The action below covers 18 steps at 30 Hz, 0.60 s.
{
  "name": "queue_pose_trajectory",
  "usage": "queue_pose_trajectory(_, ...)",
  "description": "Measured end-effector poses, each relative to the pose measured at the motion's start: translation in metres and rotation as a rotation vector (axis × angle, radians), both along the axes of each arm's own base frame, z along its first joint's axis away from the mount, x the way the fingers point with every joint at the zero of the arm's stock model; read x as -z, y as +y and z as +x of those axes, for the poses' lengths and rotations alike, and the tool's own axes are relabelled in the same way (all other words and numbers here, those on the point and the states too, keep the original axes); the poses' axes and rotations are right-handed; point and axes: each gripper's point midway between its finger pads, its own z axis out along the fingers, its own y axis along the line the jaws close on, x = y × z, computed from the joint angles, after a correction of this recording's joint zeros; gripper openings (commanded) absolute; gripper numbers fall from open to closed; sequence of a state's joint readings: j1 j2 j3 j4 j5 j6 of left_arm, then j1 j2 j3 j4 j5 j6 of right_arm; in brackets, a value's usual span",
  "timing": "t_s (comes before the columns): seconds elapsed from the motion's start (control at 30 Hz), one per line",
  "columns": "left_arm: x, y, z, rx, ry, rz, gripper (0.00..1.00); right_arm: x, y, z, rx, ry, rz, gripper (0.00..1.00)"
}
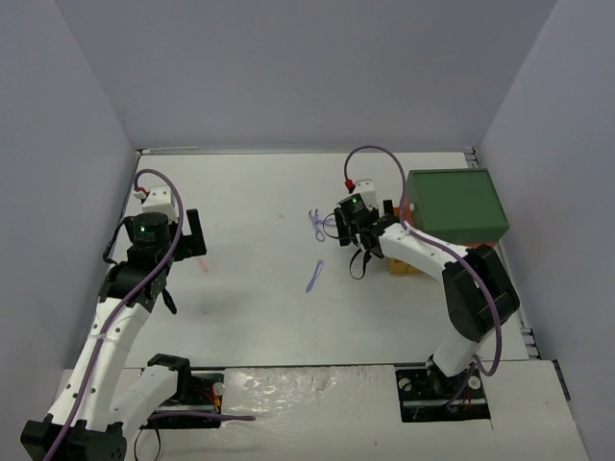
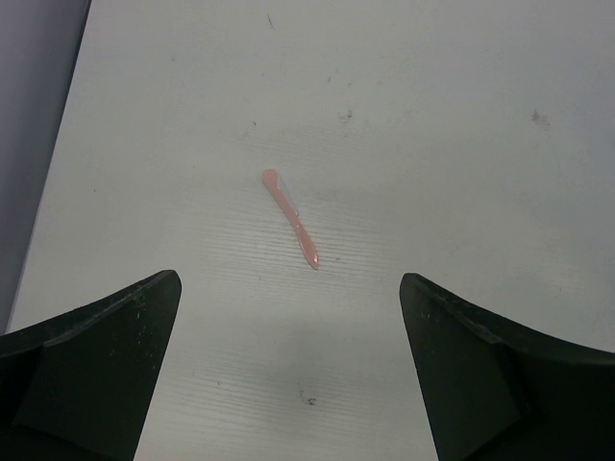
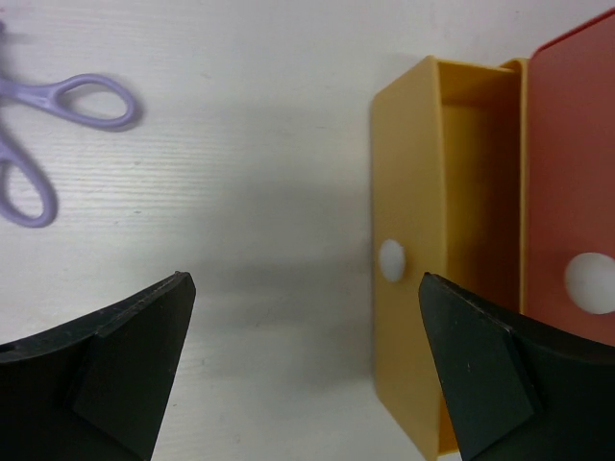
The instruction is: Organize the makeup
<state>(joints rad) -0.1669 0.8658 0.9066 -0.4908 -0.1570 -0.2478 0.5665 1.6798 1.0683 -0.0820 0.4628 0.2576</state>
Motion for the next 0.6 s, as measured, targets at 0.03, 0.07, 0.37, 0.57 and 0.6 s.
queue_pose_trajectory(0.03, 0.000, 0.000, 0.000, 0.000, 0.000, 0.000, 0.97, 0.000, -0.005, 0.001, 0.013, 0.001, -0.005, 1.00)
queue_pose_trajectory(0.07, 0.000, 0.000, 0.000, 0.000, 0.000, 0.000, 0.97, 0.000, -0.009, 0.002, 0.021, 0.003, -0.008, 1.00)
queue_pose_trajectory(0.37, 0.000, 0.000, 0.000, 0.000, 0.000, 0.000, 0.97, 0.002, -0.031, 0.008, 0.064, 0.018, -0.004, 1.00)
queue_pose_trajectory(0.57, 0.000, 0.000, 0.000, 0.000, 0.000, 0.000, 0.97, 0.009, -0.018, 0.007, 0.007, 0.051, 0.047, 1.00)
queue_pose_trajectory(0.6, 0.000, 0.000, 0.000, 0.000, 0.000, 0.000, 0.97, 0.010, -0.015, 0.007, -0.005, 0.056, 0.058, 1.00)
